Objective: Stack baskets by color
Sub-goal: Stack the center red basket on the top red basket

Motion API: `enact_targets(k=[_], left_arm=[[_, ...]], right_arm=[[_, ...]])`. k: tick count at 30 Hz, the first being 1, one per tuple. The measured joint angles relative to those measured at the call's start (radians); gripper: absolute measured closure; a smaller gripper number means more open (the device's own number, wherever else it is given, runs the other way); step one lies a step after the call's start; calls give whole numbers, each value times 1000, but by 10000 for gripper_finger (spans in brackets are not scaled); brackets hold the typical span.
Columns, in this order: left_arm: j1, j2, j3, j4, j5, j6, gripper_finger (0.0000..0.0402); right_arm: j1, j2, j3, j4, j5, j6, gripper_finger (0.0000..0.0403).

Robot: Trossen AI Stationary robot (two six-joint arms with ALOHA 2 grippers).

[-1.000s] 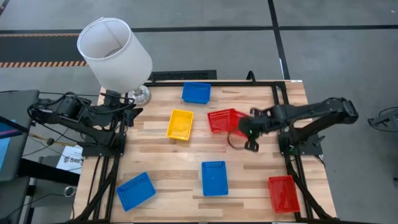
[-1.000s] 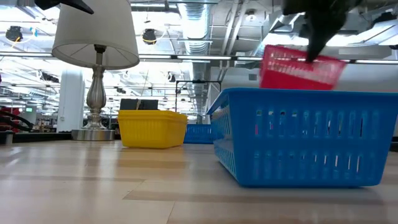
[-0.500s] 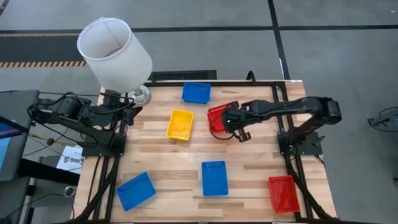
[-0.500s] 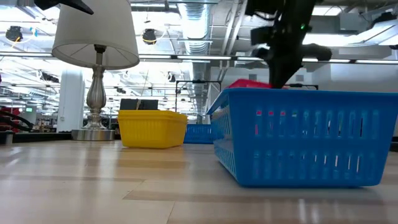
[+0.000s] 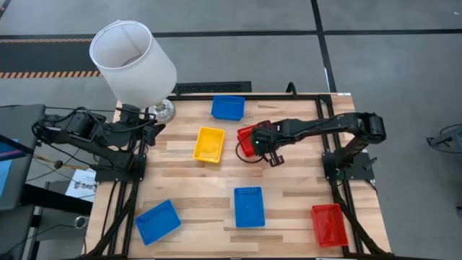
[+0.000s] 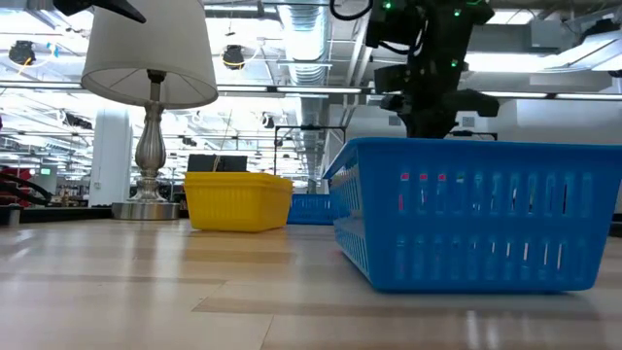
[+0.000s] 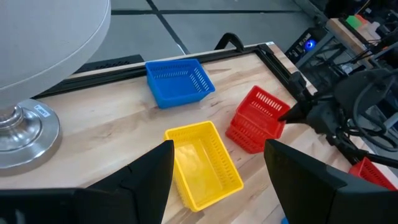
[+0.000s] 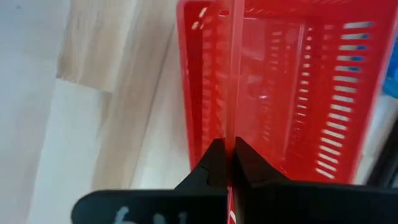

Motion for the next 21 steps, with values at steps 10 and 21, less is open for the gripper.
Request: enact_targets(k=[10, 21], left_arm=[[0, -1, 0, -10, 25, -1, 164], [0, -1, 0, -20, 24, -3, 164]], right_arm=[[43, 19, -1, 35, -4, 0, 367], [47, 19, -1, 46, -27, 5, 321]])
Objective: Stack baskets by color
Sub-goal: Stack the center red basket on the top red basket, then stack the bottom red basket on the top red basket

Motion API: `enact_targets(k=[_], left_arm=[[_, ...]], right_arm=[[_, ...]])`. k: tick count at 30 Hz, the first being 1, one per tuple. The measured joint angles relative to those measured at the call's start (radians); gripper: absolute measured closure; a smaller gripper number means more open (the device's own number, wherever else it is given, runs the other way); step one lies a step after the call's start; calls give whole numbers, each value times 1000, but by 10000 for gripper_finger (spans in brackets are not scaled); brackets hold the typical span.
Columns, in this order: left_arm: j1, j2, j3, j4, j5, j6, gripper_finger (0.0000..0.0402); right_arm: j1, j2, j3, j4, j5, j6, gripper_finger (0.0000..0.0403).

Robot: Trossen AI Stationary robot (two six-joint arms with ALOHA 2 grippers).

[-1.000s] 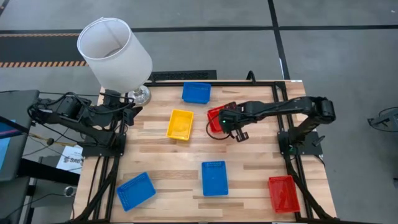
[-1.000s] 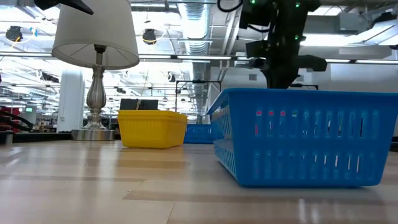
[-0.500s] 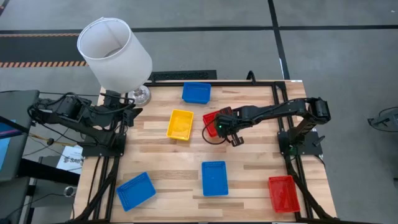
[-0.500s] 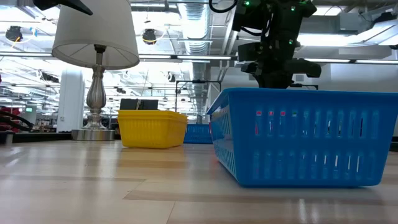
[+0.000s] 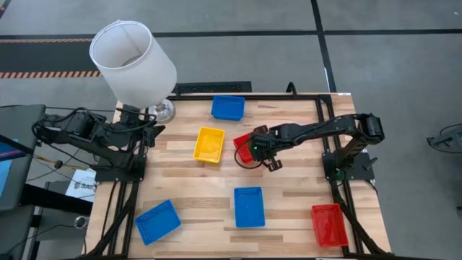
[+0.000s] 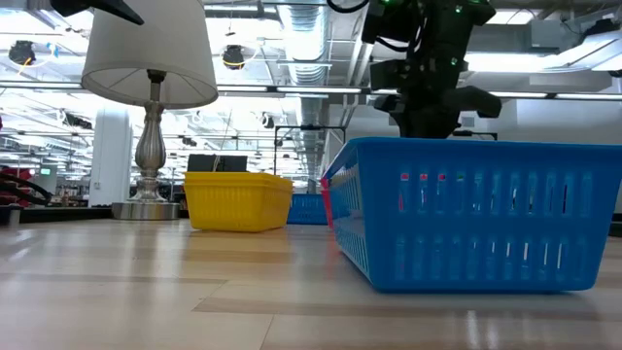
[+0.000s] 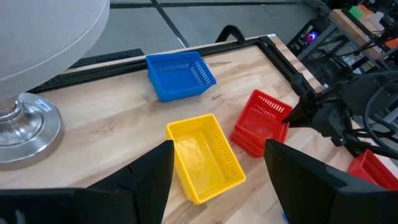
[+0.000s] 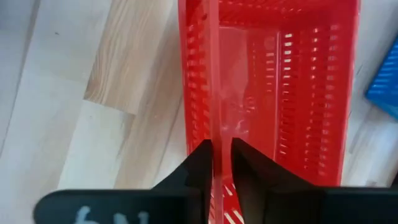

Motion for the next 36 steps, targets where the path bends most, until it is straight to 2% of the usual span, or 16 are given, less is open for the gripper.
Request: enact_targets(k=[9, 14, 17, 22, 28, 31, 36], left_arm=[[0, 0, 0, 0, 0, -1, 164], [0, 0, 0, 1, -1, 1, 164], [0, 0, 0, 1, 0, 0, 164], [0, 0, 0, 1, 2, -16, 164], [0, 0, 0, 3, 7, -80, 164], [0, 0, 0, 4, 15, -104, 164], [0, 0, 0, 3, 18, -101, 164]], right_arm=[[-12, -18, 13, -31, -12, 67, 244], [-11, -84, 81, -137, -15, 204, 200], [-9, -130, 125, -271, -53, 465, 188], [62, -205, 119, -485, -255, 1075, 188], [341, -262, 61, -553, -289, 1647, 194], [497, -268, 31, -523, -311, 1922, 192], [714, -238, 7, -446, -316, 2280, 185]])
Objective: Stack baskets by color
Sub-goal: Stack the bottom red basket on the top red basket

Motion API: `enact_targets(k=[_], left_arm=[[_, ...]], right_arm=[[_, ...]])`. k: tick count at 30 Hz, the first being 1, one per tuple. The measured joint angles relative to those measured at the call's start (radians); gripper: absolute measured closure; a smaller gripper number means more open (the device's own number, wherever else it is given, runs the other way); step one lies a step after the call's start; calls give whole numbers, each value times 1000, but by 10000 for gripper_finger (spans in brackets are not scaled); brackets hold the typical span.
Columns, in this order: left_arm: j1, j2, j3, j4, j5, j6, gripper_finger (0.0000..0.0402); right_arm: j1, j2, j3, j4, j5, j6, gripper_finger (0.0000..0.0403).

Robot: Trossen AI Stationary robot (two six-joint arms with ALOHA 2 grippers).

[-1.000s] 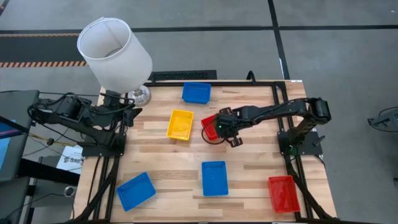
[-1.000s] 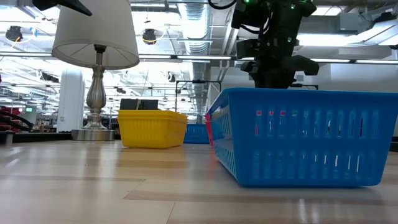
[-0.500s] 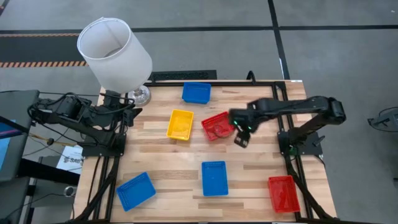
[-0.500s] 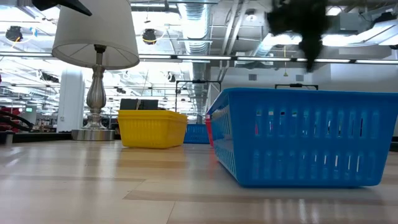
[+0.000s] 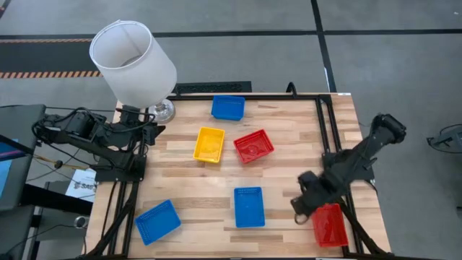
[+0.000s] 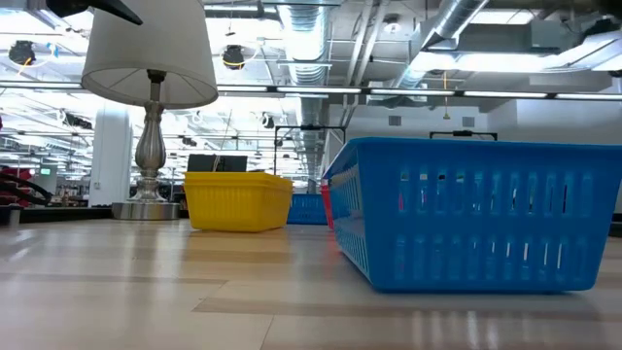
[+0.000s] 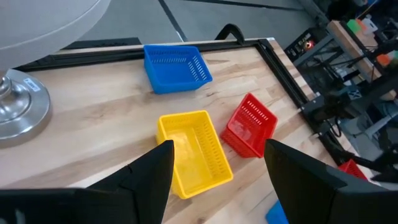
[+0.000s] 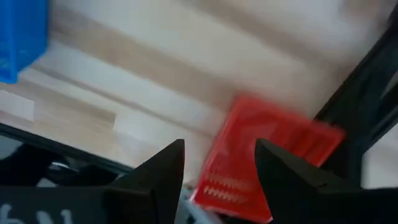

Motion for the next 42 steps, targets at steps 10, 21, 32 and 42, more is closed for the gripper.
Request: enact_targets(k=[10, 21, 32, 42], left_arm=[[0, -8, 0, -2, -8, 14, 164], [0, -7, 0, -2, -25, 44, 164], [0, -7, 0, -8, -42, 45, 164], [0, -7, 0, -9, -42, 45, 164]], right_arm=[[179, 107, -60, 154, -45, 309, 184], [206, 286, -58, 260, -54, 349, 184], [172, 311, -59, 231, -66, 330, 318], [79, 251, -58, 211, 19, 90, 396]])
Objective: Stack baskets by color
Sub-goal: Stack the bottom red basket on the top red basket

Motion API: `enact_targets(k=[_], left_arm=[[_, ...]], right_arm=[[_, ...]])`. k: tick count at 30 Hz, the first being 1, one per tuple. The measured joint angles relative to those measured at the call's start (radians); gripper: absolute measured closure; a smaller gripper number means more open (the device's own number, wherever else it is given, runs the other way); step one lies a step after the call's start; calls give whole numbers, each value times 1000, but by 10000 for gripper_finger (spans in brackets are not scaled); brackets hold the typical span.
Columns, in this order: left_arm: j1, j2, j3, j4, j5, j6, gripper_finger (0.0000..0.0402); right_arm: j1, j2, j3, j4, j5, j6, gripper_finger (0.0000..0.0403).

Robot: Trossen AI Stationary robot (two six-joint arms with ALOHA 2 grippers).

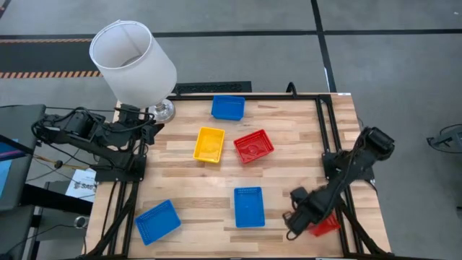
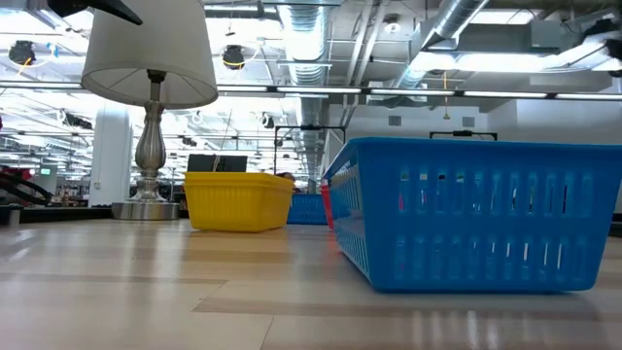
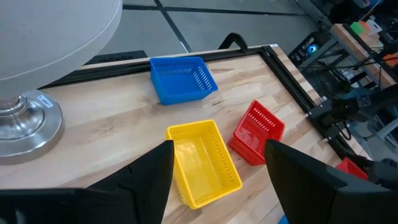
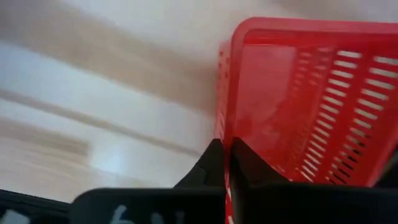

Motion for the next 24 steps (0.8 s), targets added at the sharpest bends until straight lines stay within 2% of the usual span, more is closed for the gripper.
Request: enact_targets(k=[6, 11, 14, 19, 24], left_arm=[[0, 0, 0, 0, 0, 0, 164], [0, 0, 0, 0, 0, 15, 164], [0, 0, 0, 0, 0, 26, 164], [0, 0, 0, 0, -1, 26, 164], [0, 0, 0, 0, -8, 39, 164]], right_arm=[[-125, -200, 0, -194, 194, -195, 399], [-302, -393, 0, -295, 398, -448, 400], [-447, -476, 0, -270, 464, -760, 400], [-688, -513, 0, -116, 469, -1380, 401], [-775, -459, 0, 66, 462, -1974, 400]])
